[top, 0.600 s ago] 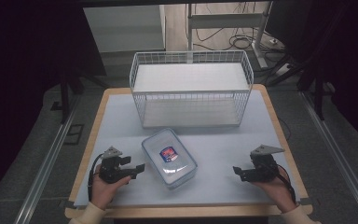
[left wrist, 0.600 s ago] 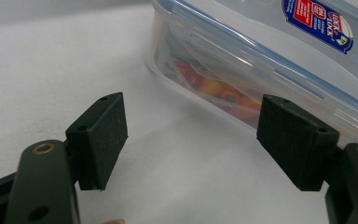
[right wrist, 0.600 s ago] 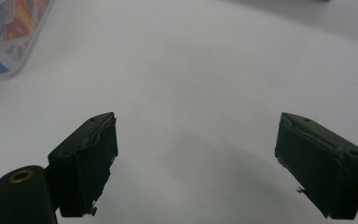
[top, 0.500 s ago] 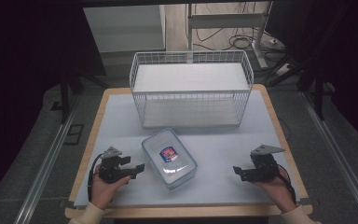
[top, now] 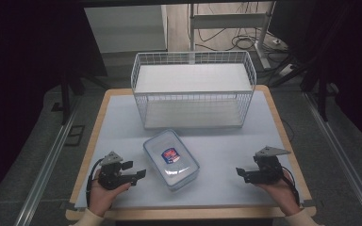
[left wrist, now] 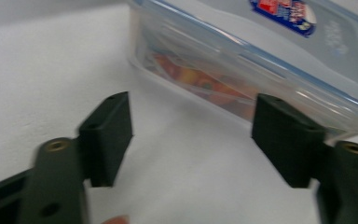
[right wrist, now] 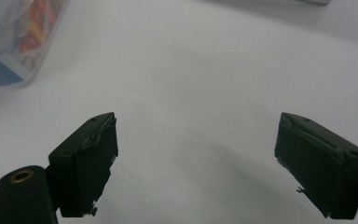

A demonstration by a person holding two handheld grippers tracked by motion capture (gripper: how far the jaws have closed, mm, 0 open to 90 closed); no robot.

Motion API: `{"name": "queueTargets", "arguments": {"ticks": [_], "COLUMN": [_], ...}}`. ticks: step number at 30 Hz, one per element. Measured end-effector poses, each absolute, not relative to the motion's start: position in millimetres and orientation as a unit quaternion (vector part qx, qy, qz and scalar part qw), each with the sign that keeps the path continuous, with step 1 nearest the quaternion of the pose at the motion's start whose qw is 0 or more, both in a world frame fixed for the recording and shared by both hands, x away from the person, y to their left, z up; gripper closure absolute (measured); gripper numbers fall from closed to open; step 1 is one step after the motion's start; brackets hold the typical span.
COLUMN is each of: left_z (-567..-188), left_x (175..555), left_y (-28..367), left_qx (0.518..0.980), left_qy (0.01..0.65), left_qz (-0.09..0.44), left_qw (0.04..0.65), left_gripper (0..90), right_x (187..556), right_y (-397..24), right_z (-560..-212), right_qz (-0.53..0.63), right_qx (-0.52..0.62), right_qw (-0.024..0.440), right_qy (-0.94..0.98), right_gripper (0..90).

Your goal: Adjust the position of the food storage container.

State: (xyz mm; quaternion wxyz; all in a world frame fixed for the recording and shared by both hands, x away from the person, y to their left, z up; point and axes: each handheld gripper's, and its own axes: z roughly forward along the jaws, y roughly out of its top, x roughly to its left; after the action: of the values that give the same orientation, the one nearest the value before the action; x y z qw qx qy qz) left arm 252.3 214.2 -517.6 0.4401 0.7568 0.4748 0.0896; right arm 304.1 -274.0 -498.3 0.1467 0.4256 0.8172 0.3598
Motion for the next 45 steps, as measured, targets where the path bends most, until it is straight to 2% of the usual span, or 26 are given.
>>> {"name": "queueTargets", "arguments": {"ticks": [1, 8, 10, 11, 14, 20, 24, 34, 45], "left_z": [-517.6, -515.6, -514.4, -513.4, -511.9, -513.4, -514.5, -516.5, -518.1], "left_x": [252.3, 247.0, 246.0, 244.9, 242.6, 238.5, 236.2, 235.7, 242.3], "left_y": [214.2, 209.5, 208.2, 206.0, 198.0, 181.4, 169.7, 150.8, 141.1], "left_qx": [0.757, 0.766, 0.771, 0.775, 0.791, 0.818, 0.830, 0.848, 0.851], "left_qy": [0.475, 0.473, 0.465, 0.458, 0.440, 0.406, 0.383, 0.352, 0.343], "left_qz": [0.090, 0.091, 0.075, 0.064, 0.056, 0.039, 0.033, 0.014, -0.001], "left_qw": [0.440, 0.425, 0.429, 0.431, 0.422, 0.407, 0.403, 0.397, 0.397], "left_gripper": [34.2, 39.1, 55.7, 55.7, 72.4, 86.7, 89.5, 89.7, 89.8], "right_x": [304.1, 304.1, 304.6, 304.6, 303.9, 304.4, 305.2, 305.2, 306.5], "right_y": [-274.0, -276.8, -276.8, -276.8, -275.1, -274.9, -275.1, -273.7, -273.5], "right_z": [-498.3, -497.2, -497.8, -497.8, -498.3, -500.0, -500.8, -501.6, -503.4], "right_qz": [0.360, 0.366, 0.366, 0.366, 0.367, 0.363, 0.362, 0.362, 0.360], "right_qx": [0.426, 0.429, 0.431, 0.431, 0.428, 0.427, 0.428, 0.427, 0.428], "right_qw": [0.147, 0.148, 0.147, 0.147, 0.149, 0.150, 0.151, 0.148, 0.145], "right_qy": [0.817, 0.812, 0.812, 0.812, 0.812, 0.814, 0.814, 0.816, 0.816], "right_gripper": [13.2, 14.0, 14.3, 14.3, 14.8, 14.9, 15.0, 15.5, 15.7]}}
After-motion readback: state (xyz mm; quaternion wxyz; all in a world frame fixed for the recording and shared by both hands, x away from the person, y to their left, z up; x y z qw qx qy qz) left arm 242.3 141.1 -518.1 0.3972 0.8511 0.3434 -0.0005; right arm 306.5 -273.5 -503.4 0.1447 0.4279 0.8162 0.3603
